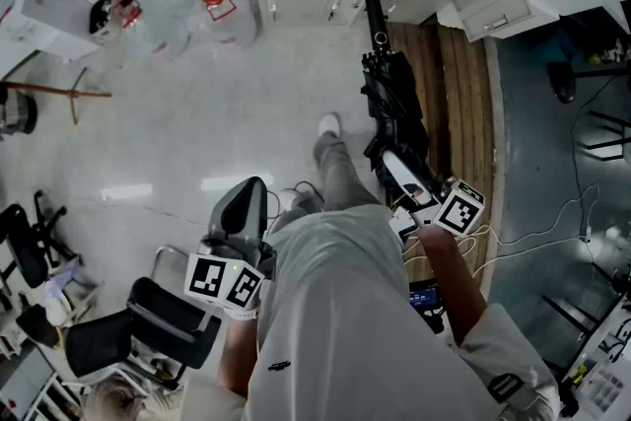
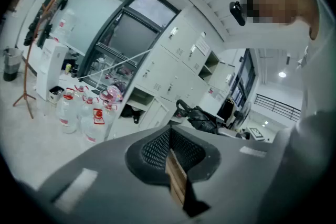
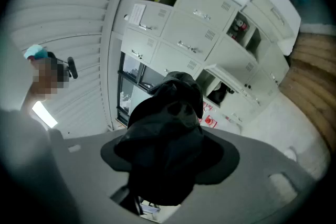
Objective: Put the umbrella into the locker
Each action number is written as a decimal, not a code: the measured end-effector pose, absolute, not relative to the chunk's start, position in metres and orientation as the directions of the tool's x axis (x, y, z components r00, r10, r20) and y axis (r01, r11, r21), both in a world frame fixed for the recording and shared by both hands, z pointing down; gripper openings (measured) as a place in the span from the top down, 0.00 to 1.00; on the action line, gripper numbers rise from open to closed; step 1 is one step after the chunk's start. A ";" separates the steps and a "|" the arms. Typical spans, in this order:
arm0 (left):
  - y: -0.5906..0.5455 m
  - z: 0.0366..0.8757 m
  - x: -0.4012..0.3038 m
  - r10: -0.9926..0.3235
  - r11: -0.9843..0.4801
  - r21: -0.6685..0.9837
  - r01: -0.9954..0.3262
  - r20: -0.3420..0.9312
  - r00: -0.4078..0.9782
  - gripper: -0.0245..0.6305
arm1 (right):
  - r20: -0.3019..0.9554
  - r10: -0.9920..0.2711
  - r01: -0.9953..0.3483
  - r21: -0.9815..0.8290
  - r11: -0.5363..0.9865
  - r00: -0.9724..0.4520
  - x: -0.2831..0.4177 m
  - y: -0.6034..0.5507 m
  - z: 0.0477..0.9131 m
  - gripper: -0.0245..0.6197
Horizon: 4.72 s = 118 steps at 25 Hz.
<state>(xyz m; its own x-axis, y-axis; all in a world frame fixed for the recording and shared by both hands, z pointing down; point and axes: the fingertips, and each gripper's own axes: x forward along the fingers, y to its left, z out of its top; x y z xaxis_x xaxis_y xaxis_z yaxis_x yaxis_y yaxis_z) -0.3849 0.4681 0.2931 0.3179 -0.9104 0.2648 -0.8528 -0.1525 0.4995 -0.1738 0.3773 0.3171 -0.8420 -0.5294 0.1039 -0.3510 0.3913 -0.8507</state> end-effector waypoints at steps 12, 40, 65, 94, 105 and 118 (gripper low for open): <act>0.427 0.237 -0.257 -0.878 -0.325 0.435 -0.840 0.191 0.439 0.93 | 0.018 -0.631 -0.403 -0.784 0.473 -0.776 -0.060 0.434 0.248 0.53; 0.402 0.204 -0.045 -0.842 -0.440 0.319 -0.839 0.178 0.509 0.93 | -0.029 -0.644 -0.361 -0.809 0.464 -0.765 0.121 0.427 0.259 0.52; 0.238 0.209 -0.067 -0.769 -0.533 0.396 -0.748 0.142 0.623 0.93 | 0.034 -0.751 -0.429 -0.837 0.339 -0.660 0.082 0.291 0.258 0.52; 0.085 0.211 -0.116 -0.688 -0.612 0.421 -0.670 0.136 0.713 0.93 | 0.051 -0.837 -0.468 -0.847 0.253 -0.545 0.027 0.148 0.253 0.52; 0.023 0.204 -0.078 -0.686 -0.611 0.391 -0.688 0.171 0.707 0.93 | 0.052 -0.819 -0.432 -0.868 0.246 -0.572 0.059 0.081 0.268 0.52; -0.061 0.229 -0.032 -0.721 -0.546 0.394 -0.739 0.229 0.654 0.93 | 0.109 -0.756 -0.407 -0.887 0.219 -0.645 0.105 -0.001 0.307 0.52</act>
